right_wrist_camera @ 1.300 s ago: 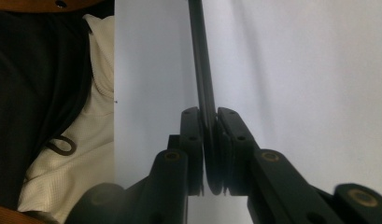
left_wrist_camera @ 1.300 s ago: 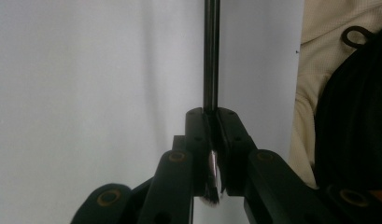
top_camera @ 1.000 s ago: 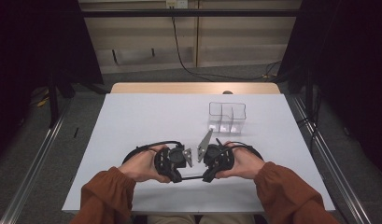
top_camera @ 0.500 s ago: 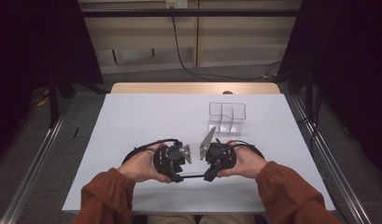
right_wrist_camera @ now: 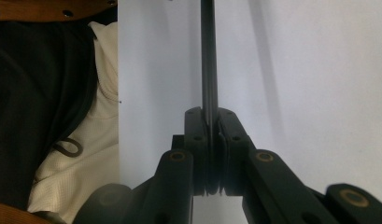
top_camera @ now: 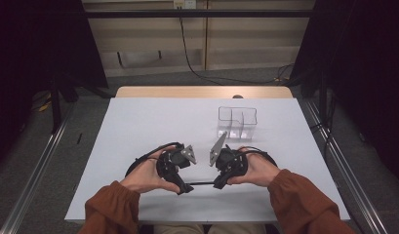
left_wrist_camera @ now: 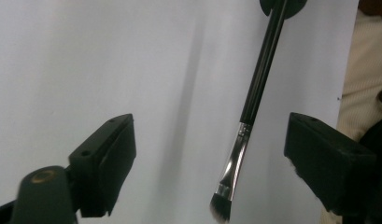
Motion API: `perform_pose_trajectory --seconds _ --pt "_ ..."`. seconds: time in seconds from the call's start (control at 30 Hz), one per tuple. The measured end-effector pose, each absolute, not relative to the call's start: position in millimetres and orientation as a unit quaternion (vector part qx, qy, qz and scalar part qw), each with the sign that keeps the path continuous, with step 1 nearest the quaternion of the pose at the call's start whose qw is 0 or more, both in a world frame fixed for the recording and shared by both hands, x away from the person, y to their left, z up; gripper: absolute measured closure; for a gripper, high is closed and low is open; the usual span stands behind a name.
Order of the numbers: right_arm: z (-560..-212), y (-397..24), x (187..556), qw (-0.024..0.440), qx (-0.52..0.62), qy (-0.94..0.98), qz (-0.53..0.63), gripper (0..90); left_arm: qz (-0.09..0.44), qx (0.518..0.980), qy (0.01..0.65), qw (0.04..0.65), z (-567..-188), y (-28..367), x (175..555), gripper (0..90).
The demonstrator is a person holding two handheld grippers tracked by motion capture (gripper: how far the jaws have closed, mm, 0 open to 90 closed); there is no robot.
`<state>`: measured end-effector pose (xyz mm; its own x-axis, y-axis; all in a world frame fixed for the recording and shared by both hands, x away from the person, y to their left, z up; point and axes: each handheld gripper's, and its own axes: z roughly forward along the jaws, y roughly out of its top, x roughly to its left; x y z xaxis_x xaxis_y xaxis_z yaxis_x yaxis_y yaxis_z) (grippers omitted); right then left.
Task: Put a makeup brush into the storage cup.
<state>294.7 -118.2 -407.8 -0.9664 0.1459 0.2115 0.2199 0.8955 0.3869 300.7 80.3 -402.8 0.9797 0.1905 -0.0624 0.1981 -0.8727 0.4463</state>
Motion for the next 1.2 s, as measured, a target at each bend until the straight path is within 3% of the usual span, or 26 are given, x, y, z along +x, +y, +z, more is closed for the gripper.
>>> perform_pose_trajectory --seconds 0.17,0.53,1.2 --pt "-405 -124 295 0.088 -0.104 -0.967 -0.214 83.7 -0.003 0.961 0.115 0.250 -401 89 303 5.7" --pt "-402 -142 292 0.079 -0.125 -0.958 -0.247 83.6 -0.003 0.942 0.144 0.304 -404 112 302 4.7" --pt "-414 -178 277 0.061 -0.183 -0.940 -0.281 83.7 0.023 0.912 0.217 0.348 -410 148 296 4.3"
